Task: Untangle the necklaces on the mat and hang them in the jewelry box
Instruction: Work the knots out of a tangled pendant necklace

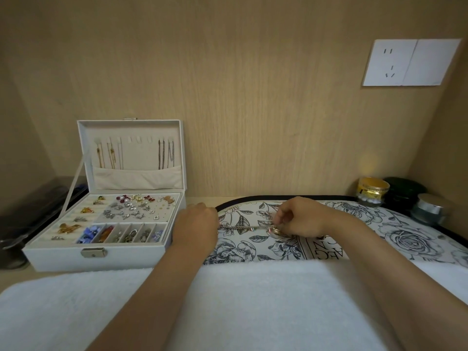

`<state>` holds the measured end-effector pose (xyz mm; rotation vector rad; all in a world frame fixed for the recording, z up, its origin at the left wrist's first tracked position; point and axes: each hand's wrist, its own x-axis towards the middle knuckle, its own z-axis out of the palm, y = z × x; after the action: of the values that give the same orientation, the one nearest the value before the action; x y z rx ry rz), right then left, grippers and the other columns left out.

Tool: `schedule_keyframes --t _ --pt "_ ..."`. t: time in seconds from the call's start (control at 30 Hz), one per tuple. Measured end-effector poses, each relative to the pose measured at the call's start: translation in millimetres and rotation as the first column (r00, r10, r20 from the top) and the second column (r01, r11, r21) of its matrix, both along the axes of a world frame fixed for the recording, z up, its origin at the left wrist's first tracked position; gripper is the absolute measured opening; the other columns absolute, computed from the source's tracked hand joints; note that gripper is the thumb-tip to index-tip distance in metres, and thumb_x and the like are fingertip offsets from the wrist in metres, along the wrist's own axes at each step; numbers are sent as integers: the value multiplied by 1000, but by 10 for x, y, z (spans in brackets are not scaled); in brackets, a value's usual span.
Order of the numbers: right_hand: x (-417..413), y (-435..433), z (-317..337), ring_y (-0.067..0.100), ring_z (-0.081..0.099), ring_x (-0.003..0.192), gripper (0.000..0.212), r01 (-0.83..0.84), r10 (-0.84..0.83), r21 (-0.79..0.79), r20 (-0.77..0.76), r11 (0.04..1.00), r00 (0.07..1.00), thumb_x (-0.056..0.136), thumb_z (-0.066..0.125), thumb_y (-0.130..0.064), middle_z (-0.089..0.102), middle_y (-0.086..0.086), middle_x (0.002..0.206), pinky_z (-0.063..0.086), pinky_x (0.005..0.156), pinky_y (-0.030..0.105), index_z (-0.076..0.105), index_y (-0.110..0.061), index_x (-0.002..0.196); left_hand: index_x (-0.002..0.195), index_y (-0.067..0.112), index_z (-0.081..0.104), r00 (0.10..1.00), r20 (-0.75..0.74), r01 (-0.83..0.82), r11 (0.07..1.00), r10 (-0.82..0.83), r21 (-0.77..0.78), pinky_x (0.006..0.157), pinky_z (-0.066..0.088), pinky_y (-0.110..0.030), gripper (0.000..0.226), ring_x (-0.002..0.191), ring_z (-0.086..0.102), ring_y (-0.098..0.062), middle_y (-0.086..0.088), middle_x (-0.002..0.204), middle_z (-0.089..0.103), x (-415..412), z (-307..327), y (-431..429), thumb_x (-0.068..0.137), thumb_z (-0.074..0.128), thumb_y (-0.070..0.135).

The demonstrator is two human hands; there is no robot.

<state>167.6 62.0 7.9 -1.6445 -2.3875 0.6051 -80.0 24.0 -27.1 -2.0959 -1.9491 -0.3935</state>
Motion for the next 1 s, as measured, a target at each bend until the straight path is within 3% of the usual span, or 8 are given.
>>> schedule_keyframes --t 0.17,0.27,0.4,0.53,0.7,0.77,0.83,1.0 --pt "-21 -36 37 13 50 46 24 -14 -13 -157 -174 987 985 91 70 -37 69 -3 61 41 45 19 75 -14 84 116 23 68 978 150 139 988 -147 59 95 44 -36 27 110 51 -20 0 113 62 56 -29 22 93 59 12" --pt "-52 -76 51 13 41 37 29 -97 23 -205 -334 974 942 96 64 -36 63 5 61 34 40 19 75 -13 83 128 25 63 837 398 380 922 -376 71 102 41 -33 32 116 52 -14 6 122 63 272 -19 -27 97 58 20" --pt "-82 -73 46 14 38 39 38 -130 6 -223 -485 966 874 97 62 -38 55 6 58 29 41 22 64 -17 65 112 42 66 623 698 516 856 -353 -28 84 48 -17 25 94 60 5 17 103 67 474 -65 -117 90 69 31" --pt "-106 -72 41 13 39 41 42 -96 -59 -270 -513 958 857 97 57 -46 54 5 61 29 44 21 62 -8 79 95 35 69 484 838 469 883 -252 -5 60 54 -19 19 64 58 1 9 80 68 428 11 -104 88 72 17" --pt "-46 -73 65 13 31 44 17 -108 -74 -324 -502 940 862 96 56 -16 53 5 63 28 40 19 69 -4 94 78 27 71 543 808 414 910 -229 -19 74 52 -31 24 78 66 -21 10 78 73 319 49 -95 96 59 19" --pt "-45 -82 65 9 35 41 15 -97 -63 -303 -477 948 877 92 58 -6 57 2 64 30 39 18 73 -9 95 69 24 67 586 778 393 919 -227 -27 66 47 -23 34 66 60 -9 7 76 72 314 37 -100 100 52 20" --pt "-49 -83 53 8 37 43 11 -87 -49 -272 -459 958 887 91 64 -10 60 -2 64 31 40 17 75 -14 91 77 22 67 619 748 388 921 -239 -26 61 42 -16 32 60 55 0 9 72 71 322 27 -116 102 47 20" --pt "-26 -51 29 5 42 47 12 -95 -19 -234 -442 968 897 90 72 -27 62 -5 65 33 45 17 77 -25 78 86 18 61 619 747 262 960 -242 93 61 44 -18 24 70 62 -11 3 78 70 344 28 -95 103 45 21"
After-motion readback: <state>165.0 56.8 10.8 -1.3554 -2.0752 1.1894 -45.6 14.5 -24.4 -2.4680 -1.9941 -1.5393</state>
